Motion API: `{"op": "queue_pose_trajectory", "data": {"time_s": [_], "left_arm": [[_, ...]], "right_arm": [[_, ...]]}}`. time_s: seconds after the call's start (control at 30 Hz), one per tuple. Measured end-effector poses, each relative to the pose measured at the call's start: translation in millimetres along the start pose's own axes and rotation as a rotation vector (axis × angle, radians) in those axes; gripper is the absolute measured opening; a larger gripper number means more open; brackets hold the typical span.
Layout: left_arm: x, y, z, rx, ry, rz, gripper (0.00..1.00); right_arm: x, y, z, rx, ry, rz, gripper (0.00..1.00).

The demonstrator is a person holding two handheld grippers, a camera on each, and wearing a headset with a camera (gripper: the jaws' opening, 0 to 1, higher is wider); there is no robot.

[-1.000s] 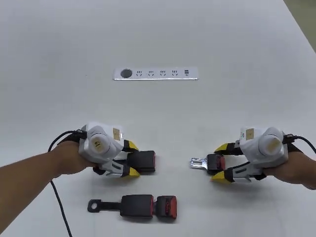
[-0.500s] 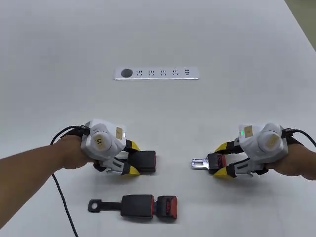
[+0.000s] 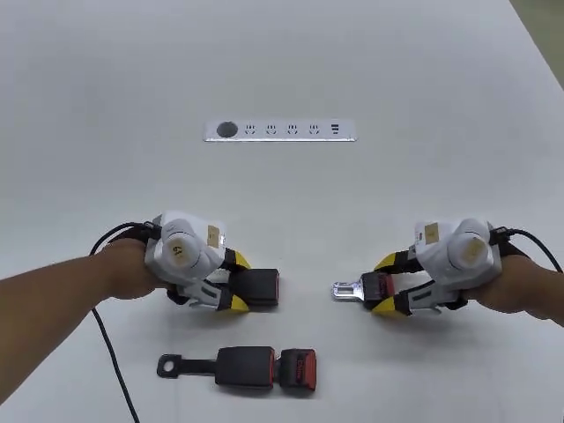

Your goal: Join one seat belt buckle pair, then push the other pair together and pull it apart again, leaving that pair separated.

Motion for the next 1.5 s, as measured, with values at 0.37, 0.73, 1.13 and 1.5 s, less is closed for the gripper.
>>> {"op": "queue_pose_trajectory", "data": {"time_s": [0.37, 0.73, 1.13, 1.5], "left_arm": [[-2.9, -1.8, -0.3, -0.003, 0.011, 0.006, 0.34], [-3.0, -2.9, -0.1, 0.006, 0.009, 0.007, 0.34], [-1.8, -3.4, 1.1, 0.016, 0.007, 0.009, 0.34], [0.2, -3.7, 1.7, 0.027, -0.010, 0.000, 0.34]], "right_arm": [[3.2, -21.7, 23.9, -0.042, 0.003, -0.001, 0.33], [5.9, -40.2, 42.7, -0.075, -0.002, -0.005, 0.33], [5.9, -55.9, 58.6, -0.103, -0.004, -0.001, 0.33], [11.8, -64.6, 68.3, -0.108, -0.010, -0.006, 0.33]]}}
Point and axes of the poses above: the centre of the closed fingertips' face, and the gripper's own axes: y roughly backward along the fingers, x roughly to its left, z roughly out of its top, the point moved 8 cm from there along y, roughly backward along the fingers, and after that the axes turned 5 degrees about y, right-handed, at the moved point
